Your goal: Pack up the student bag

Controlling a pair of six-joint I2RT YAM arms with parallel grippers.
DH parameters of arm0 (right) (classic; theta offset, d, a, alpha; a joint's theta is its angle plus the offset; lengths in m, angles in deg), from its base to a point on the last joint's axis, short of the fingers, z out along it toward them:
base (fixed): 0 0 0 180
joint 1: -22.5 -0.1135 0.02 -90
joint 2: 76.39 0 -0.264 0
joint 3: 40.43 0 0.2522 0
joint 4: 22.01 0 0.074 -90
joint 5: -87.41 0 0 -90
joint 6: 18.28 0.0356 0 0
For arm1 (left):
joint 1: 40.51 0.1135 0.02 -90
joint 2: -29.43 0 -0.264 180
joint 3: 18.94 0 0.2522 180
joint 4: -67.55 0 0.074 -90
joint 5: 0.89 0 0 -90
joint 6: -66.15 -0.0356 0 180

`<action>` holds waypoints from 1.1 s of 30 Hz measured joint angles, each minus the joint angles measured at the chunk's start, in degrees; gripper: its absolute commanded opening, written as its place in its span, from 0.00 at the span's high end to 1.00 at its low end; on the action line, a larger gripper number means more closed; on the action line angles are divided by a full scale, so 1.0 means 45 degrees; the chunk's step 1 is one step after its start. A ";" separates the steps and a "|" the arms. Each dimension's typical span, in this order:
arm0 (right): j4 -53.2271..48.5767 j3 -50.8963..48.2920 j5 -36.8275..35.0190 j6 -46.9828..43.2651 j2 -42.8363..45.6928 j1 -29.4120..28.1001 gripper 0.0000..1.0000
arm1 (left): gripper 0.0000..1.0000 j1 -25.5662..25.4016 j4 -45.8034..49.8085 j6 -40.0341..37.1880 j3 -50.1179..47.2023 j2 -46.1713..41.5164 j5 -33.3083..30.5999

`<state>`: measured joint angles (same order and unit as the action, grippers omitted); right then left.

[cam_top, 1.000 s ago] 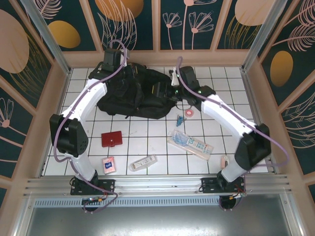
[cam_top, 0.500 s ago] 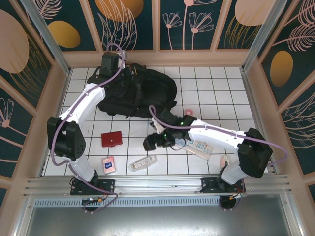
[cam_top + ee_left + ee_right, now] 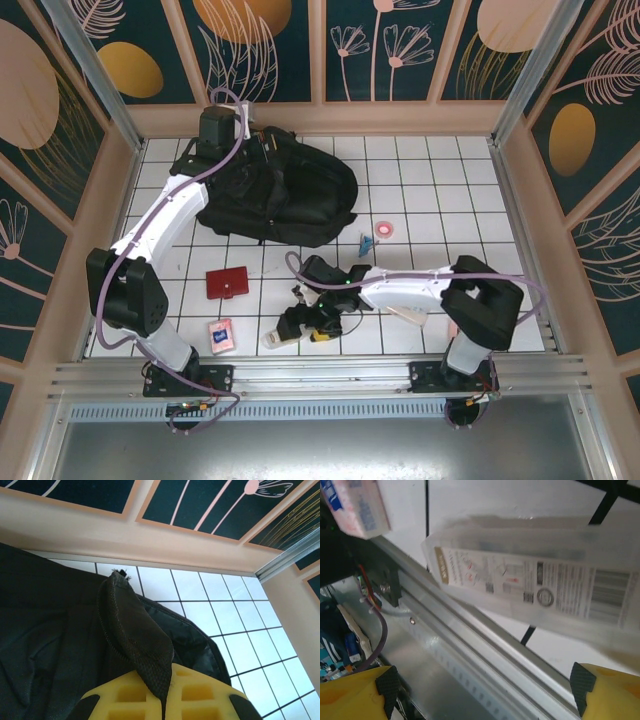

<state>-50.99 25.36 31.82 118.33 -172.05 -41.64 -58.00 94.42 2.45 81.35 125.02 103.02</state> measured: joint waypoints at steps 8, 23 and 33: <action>-0.0277 0.1015 -0.0092 0.0894 -0.1462 -0.0019 0.10 | 0.94 0.0000 -0.0034 0.0078 -0.0253 -0.0296 0.0136; -0.3667 0.7057 -0.3560 -0.0602 -0.4993 0.0330 0.16 | 0.94 0.0923 -0.0282 0.0777 -0.0325 -0.0350 0.1117; -0.5926 0.8587 -0.6441 -0.1987 -0.5751 -0.1054 0.15 | 0.94 0.1059 -0.0403 0.1127 -0.0374 -0.0350 0.1545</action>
<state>-77.66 64.01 2.84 109.39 -197.93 -46.39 -53.24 92.60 7.52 79.66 123.45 109.97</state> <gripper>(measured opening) 0.835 0.068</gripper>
